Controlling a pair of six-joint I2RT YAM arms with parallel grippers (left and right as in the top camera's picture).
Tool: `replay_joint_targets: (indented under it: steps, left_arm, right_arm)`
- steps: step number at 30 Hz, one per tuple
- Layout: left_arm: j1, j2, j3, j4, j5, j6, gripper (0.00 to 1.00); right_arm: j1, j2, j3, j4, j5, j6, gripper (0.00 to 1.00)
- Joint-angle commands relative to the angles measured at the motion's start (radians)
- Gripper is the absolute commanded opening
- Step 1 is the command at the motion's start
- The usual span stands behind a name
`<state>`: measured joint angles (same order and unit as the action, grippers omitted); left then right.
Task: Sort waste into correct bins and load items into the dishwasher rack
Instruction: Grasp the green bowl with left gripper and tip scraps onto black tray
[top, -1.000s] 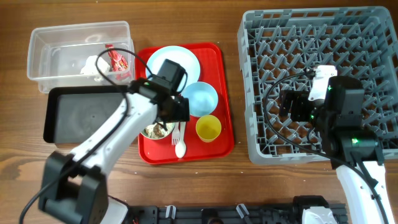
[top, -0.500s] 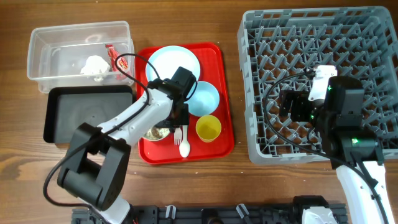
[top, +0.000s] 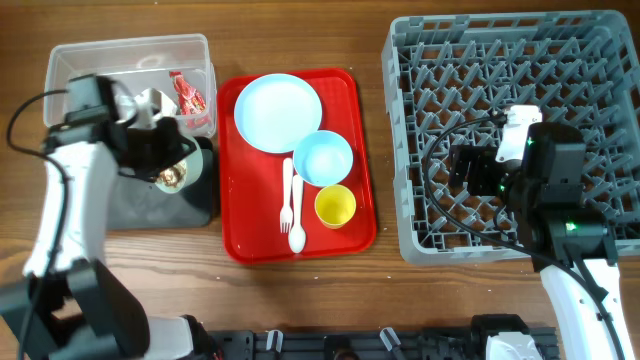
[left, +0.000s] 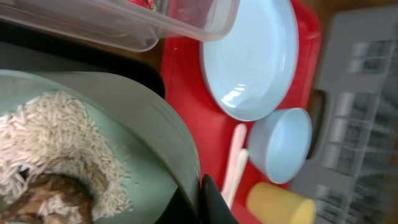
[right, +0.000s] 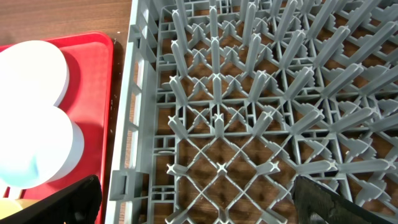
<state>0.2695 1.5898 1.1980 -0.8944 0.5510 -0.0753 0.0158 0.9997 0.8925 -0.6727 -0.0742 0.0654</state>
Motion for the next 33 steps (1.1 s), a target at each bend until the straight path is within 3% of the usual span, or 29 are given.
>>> replay_joint_targets:
  steps: [1, 8, 18, 25, 27, 30, 33]
  left_arm:
    - [0.188, 0.147, 0.012, -0.012, 0.496, 0.198, 0.04]
    - [0.362, 0.335, 0.012, -0.120, 0.936, 0.194, 0.04]
    - [0.436, 0.337, 0.012, -0.220, 1.026, 0.043, 0.04]
    - [0.436, 0.337, 0.012, -0.221, 1.026, 0.037, 0.04]
    - [0.431, 0.332, 0.013, -0.222, 1.023, 0.122, 0.04]
    - [0.353, 0.252, 0.021, -0.220, 0.915, 0.233, 0.04]
    - [0.210, 0.151, 0.092, -0.162, 0.744, 0.191, 0.04]
  right_arm:
    - [-0.003, -0.001, 0.020, 0.002, -0.006, -0.010, 1.00]
    - [-0.003, -0.001, 0.020, 0.002, -0.006, -0.010, 1.00]
    - [-0.003, -0.001, 0.020, 0.002, -0.006, -0.010, 1.00]
    - [-0.003, -0.001, 0.020, 0.002, -0.006, -0.010, 1.00]
    - [-0.003, -0.001, 0.020, 0.002, -0.006, -0.010, 1.00]
    - [-0.003, -0.001, 0.020, 0.002, -0.005, -0.010, 1.00]
    - [-0.003, -0.001, 0.020, 0.002, -0.005, -0.010, 1.00]
